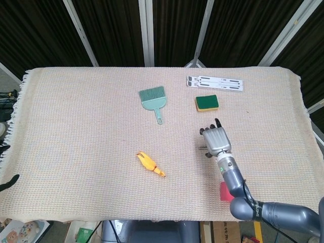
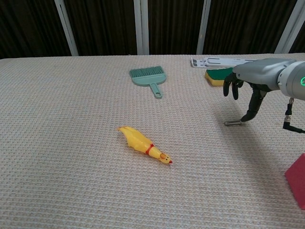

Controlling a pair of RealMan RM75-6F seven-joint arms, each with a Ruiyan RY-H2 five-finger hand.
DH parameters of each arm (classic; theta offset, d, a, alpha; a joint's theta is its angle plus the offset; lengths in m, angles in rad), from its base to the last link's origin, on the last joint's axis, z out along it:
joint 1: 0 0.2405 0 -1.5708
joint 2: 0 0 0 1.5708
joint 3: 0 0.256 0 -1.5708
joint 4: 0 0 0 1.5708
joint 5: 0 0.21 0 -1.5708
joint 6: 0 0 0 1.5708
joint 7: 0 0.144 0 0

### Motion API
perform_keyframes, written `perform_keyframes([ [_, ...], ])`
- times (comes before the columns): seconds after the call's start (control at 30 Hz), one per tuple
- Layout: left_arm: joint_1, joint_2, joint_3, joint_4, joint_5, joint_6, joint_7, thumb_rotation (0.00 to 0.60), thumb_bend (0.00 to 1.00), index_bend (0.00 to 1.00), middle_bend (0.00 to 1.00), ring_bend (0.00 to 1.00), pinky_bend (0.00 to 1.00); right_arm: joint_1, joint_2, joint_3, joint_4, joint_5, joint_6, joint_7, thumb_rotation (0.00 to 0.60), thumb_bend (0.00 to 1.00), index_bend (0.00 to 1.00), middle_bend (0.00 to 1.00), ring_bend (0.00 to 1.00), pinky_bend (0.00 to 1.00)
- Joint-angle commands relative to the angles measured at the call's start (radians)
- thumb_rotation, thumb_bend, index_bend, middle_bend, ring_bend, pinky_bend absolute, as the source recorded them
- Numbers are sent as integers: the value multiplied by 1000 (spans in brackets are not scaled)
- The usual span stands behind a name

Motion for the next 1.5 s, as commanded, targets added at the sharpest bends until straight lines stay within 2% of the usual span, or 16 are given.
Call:
perform_keyframes([
  [0.03,0,-1,-1,0,-1,1,2,600,263,216,20,0,0,17,-19,-11,21,24,3,-16,600,75,349,429,264,0],
  [0.33,3,-5,-5,-3,-9,6,11,600,264,215,22,0,0,31,-71,-35,99,40,-6,4,600,76,415,466,288,0],
  [0.6,-6,-10,-7,-6,-20,-12,26,600,264,215,23,0,0,44,-115,-46,142,3,30,-1,600,74,565,496,332,12],
  [0.83,-6,-8,-4,-8,-17,-15,23,600,264,215,24,0,0,53,-136,-48,143,-12,66,-18,600,74,565,514,354,17],
  [1.13,-6,-7,-3,-11,-17,-17,25,600,264,215,25,0,0,60,-159,-52,155,11,76,-43,600,73,565,380,252,17],
  [1.5,-5,-7,-3,-14,-17,-14,29,600,264,215,26,0,0,65,-192,-54,204,9,62,-36,600,137,565,373,250,26],
])
